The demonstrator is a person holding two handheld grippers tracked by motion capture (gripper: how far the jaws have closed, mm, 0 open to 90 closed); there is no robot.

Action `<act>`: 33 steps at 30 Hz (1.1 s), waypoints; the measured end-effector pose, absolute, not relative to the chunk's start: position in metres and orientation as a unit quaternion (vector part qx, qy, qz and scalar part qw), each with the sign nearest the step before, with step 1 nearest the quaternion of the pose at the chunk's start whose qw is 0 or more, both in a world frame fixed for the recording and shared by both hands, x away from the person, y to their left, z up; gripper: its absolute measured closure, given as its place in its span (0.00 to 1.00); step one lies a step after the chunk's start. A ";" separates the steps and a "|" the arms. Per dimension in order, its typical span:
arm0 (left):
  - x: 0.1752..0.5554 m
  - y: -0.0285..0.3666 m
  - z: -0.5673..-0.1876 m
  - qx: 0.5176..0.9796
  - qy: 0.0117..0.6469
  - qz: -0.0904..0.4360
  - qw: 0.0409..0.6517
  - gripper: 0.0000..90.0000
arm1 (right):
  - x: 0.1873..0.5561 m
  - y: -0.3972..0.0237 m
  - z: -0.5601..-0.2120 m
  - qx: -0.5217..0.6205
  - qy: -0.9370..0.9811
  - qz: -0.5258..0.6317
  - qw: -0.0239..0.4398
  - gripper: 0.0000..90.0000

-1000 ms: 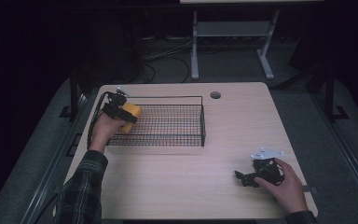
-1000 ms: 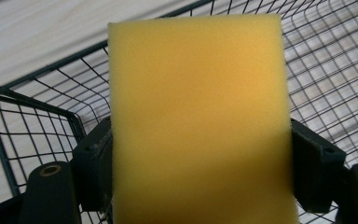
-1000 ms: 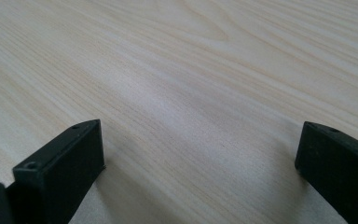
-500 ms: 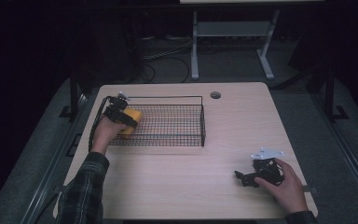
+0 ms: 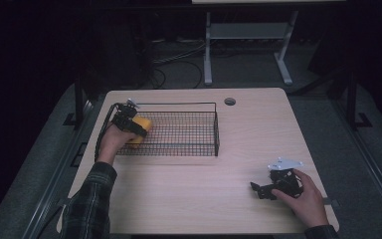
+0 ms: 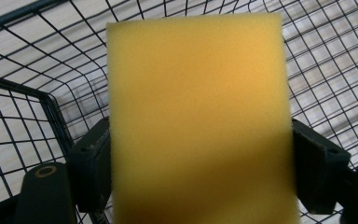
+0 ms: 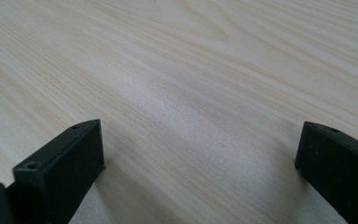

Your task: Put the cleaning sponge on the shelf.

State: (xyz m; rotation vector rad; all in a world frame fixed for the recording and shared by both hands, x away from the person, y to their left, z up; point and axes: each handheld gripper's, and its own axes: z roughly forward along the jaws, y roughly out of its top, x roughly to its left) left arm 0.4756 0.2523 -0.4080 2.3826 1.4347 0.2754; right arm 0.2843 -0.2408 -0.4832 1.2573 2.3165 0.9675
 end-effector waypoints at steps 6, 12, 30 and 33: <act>0.476 0.252 -0.408 0.839 0.506 0.098 0.173 0.21 | 0.284 -0.241 -0.483 0.442 0.814 0.340 0.166 0.00; 0.473 0.253 -0.403 0.838 0.505 0.104 0.179 0.21 | 0.284 -0.241 -0.483 0.442 0.814 0.340 0.166 0.00; 0.442 0.257 -0.372 0.844 0.481 0.113 0.211 0.21 | 0.284 -0.241 -0.483 0.442 0.813 0.340 0.165 0.00; 0.435 0.259 -0.368 0.844 0.477 0.113 0.218 0.21 | 0.284 -0.241 -0.483 0.442 0.813 0.340 0.165 0.00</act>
